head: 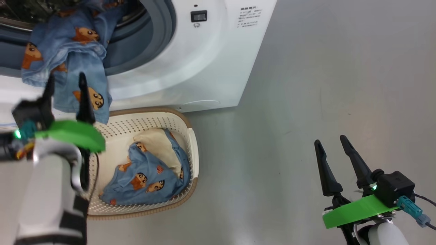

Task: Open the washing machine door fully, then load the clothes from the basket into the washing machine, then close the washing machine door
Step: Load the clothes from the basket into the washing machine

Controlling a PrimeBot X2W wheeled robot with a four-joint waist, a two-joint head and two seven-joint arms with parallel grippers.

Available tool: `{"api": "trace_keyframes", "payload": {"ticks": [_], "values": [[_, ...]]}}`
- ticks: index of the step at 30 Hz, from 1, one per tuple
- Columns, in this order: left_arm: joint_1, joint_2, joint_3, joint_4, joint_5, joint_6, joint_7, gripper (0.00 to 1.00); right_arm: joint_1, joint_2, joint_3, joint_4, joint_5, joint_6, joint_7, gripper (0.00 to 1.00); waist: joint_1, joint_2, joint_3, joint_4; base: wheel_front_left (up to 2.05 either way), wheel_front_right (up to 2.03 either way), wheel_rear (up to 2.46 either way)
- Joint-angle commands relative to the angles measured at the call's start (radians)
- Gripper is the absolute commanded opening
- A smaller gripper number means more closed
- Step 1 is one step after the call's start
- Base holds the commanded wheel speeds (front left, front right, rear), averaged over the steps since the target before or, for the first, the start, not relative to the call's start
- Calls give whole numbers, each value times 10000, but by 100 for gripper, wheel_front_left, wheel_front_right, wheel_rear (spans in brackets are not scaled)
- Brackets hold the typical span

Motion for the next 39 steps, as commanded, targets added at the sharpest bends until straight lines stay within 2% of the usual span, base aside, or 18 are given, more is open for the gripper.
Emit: {"api": "trace_keyframes", "payload": {"ticks": [1, 7, 12, 25, 39], "values": [[533, 249, 218, -688, -85, -59, -62, 100, 127, -62, 237, -204, -101, 16, -49, 100, -1, 0, -100, 30, 0, 0, 0], [3061, -6, 269, -3394, -273, -174, -62, 100, 218, -96, 283, -177, -108, 16, -49, 100, -1, 0, -427, -52, 0, 0, 0], [4640, -255, 367, -4506, -575, -58, -62, 100, 329, -103, 266, -196, -116, 16, -49, 100, -1, 0, -576, -24, 0, 0, 0], [6881, -441, 472, -5898, -881, 455, -62, 100, 502, -227, 271, -245, -148, 16, -49, 100, -1, 0, -815, 18, 0, 0, 0], [7580, -451, 410, -6465, -781, 459, -62, 100, 602, -306, 282, -240, -159, 16, -49, 100, -1, 0, -838, 69, 0, 0, 0]]}}
